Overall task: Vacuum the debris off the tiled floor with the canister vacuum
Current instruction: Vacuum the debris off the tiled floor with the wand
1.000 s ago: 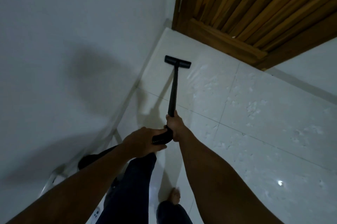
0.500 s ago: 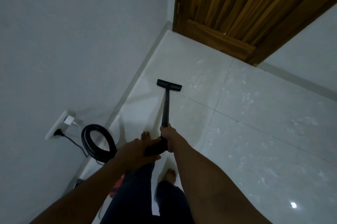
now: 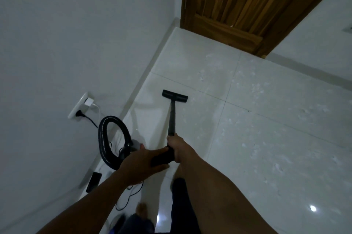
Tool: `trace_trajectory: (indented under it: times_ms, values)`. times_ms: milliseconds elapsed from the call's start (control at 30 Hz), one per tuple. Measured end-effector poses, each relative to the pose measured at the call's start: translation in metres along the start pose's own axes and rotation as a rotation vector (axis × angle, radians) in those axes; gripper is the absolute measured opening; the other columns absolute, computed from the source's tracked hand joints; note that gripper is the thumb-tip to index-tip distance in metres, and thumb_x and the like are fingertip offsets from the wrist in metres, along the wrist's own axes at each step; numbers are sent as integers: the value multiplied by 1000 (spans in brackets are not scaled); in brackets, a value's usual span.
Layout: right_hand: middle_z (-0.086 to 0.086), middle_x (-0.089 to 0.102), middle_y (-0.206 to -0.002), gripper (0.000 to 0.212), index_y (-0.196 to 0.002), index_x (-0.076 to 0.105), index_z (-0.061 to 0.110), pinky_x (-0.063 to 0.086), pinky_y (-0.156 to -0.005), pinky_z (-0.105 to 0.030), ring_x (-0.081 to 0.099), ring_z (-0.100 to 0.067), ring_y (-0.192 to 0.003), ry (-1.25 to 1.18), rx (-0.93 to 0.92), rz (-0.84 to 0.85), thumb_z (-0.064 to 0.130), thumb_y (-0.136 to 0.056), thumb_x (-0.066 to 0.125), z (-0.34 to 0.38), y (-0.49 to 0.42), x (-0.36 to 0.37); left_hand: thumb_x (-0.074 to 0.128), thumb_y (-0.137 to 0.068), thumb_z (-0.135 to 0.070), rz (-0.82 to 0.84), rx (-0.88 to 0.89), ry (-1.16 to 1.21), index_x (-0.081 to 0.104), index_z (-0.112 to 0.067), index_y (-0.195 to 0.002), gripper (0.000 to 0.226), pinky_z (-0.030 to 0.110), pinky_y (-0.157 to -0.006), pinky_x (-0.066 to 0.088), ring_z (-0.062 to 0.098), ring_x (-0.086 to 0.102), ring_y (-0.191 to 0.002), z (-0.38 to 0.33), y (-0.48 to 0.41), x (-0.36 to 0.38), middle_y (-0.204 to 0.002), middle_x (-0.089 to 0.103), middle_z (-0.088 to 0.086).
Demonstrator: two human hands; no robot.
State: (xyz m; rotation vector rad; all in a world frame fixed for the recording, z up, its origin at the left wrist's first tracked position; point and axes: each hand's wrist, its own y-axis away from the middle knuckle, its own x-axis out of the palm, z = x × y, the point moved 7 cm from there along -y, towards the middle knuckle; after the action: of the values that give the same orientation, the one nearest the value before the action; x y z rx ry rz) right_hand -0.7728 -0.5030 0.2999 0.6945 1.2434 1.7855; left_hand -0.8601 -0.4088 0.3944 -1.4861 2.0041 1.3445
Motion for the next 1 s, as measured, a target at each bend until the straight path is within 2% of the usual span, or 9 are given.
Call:
trace_trajectory:
  times_ms: [100,167,267,367,500,633,800,933,1000]
  values:
    - [-16,62,-113,44,-147,42,10,55,-79,-37,59,-26,-88,-18,-62,-46,20,-104,42,-24,19,22,43,-90,-69,-6,44,-30,53,-35,-130,54,21,-71,55,5,64,-69,17,30,17,-84,64,-6]
    - [-16,63,-114,42,-145,45,11,54,-78,-35,60,-25,-89,-21,-86,-78,21,-104,44,-47,34,39,31,-82,-84,-10,88,-2,47,-44,-130,64,28,-75,59,10,68,-75,31,56,30,-95,68,2]
    - [-14,64,-111,45,-148,43,14,55,-78,-37,60,-25,-87,-43,-106,-112,20,-103,44,-78,58,60,31,-76,-90,-12,127,89,41,-53,-136,71,36,-84,57,1,65,-79,48,93,44,-91,69,-9]
    - [-11,62,-103,43,-145,45,11,53,-74,-36,60,-25,-87,-71,-106,-130,19,-103,43,-113,86,83,34,-76,-90,-35,166,83,42,-48,-142,78,31,-83,56,0,65,-80,52,141,48,-92,70,-10]
    - [-13,63,-103,39,-138,48,5,56,-74,-38,63,-29,-90,-73,-54,-156,20,-103,45,-147,123,102,44,-81,-80,-74,217,88,43,-51,-141,66,27,-73,57,-1,64,-73,55,189,55,-88,70,-11]
    - [-15,66,-105,35,-136,49,6,56,-60,-35,68,-31,-90,-87,5,-157,19,-103,43,-175,148,109,44,-83,-79,-82,281,86,45,-48,-140,65,22,-72,55,-1,64,-72,49,217,57,-87,70,-14]
    - [-12,63,-89,18,-115,49,7,51,-48,-30,63,-25,-68,-66,45,-136,19,-105,41,-203,158,113,44,-84,-78,-69,298,76,45,-47,-142,66,25,-73,55,-2,62,-72,49,238,75,-90,69,-14]
    - [-14,66,-95,29,-123,52,3,57,-60,-35,66,-28,-73,-92,80,-108,23,-104,42,-222,154,120,46,-84,-75,-51,277,67,44,-44,-144,67,25,-77,56,0,63,-78,50,246,86,-96,69,-12]
    - [-14,67,-98,33,-130,50,5,58,-58,-33,67,-27,-73,-106,85,-104,24,-103,42,-226,150,121,41,-82,-79,-38,269,50,42,-46,-144,70,25,-75,55,0,62,-77,51,246,90,-94,68,-13]
